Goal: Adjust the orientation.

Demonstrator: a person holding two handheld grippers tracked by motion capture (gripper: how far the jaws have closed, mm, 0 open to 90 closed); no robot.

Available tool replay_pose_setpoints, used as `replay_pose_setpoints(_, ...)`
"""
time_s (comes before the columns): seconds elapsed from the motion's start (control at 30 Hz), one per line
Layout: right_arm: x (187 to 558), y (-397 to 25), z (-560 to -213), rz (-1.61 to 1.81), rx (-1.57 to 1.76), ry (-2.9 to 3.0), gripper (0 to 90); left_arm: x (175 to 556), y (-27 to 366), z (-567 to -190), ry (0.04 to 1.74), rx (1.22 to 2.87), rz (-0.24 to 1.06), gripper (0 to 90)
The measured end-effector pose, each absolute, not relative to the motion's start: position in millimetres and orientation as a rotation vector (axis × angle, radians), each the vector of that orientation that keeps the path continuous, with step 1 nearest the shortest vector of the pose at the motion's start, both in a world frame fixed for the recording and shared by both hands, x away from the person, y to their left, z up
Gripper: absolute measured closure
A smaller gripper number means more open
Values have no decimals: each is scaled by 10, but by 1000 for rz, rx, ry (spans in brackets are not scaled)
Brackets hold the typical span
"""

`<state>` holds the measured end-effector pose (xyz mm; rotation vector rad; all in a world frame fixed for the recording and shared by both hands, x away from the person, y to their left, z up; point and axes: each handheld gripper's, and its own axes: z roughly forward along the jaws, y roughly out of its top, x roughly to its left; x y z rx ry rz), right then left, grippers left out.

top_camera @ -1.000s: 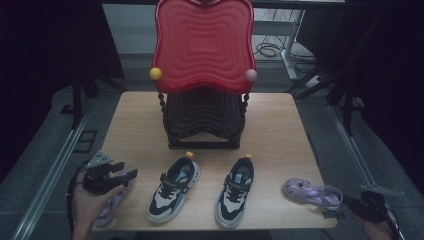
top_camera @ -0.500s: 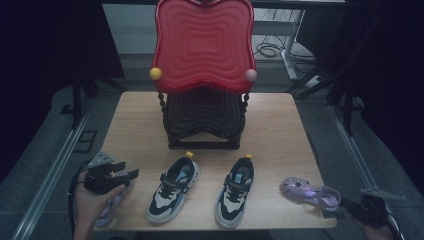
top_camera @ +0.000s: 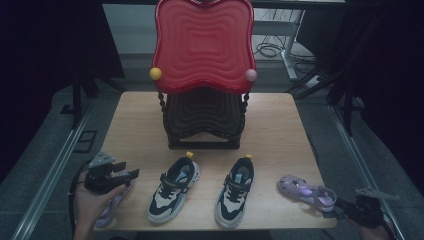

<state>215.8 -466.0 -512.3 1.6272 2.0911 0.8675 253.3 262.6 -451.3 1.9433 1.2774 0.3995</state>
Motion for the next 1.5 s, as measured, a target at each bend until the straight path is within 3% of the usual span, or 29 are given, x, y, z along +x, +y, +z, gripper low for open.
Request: replay_pose_setpoints(1.5, 2041, -4382, -5086, 1074, 1561, 2215, 891, 2544, 2687, -4572, 1295, 1939, 381, 404)
